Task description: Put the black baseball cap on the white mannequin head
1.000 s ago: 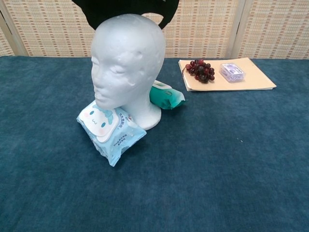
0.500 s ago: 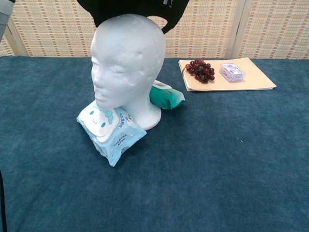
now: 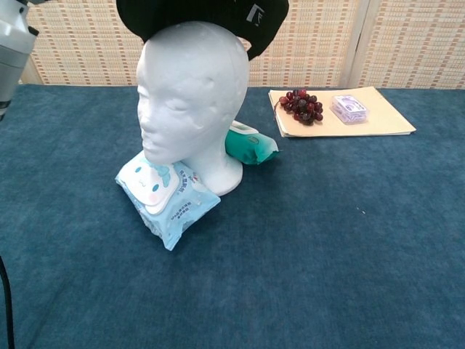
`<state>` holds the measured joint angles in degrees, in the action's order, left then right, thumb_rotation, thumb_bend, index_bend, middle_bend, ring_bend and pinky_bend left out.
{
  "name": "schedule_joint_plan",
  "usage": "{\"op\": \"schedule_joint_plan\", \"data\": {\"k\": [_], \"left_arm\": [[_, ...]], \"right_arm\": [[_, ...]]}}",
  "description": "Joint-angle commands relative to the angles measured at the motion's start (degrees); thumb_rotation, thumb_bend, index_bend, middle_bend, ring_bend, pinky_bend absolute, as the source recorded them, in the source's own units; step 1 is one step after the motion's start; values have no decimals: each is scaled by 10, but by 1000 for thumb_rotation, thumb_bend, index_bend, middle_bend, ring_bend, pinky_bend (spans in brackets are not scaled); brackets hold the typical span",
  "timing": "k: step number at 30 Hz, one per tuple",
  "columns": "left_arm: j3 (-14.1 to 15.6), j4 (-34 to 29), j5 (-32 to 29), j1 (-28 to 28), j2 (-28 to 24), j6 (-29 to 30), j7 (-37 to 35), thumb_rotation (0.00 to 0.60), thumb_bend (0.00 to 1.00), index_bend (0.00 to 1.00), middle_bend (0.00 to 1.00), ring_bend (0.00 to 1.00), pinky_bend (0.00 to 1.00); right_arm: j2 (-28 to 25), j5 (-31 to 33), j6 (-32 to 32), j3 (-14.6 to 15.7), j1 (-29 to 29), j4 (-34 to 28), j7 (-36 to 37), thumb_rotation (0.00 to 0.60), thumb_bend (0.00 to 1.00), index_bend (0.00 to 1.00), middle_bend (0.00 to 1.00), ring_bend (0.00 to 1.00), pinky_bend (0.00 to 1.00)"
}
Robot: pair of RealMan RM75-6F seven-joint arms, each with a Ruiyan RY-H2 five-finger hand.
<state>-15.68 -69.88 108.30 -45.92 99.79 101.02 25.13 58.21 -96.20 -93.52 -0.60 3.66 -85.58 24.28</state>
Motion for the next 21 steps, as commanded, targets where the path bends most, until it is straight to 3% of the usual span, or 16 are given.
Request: {"op": "schedule_joint_plan", "data": {"k": [1,21], "left_arm": [[5,3,4,2,3,2,2,600,382,816,728,521,585],[45,35,24,13,30,-13,3,600,382,808,715,506,585]], "right_arm": [[0,1,0,0,0,0,1,600,39,353,325,255,426],[-4,1,3,0,0,0,4,600,39,354,325,255,426]]}}
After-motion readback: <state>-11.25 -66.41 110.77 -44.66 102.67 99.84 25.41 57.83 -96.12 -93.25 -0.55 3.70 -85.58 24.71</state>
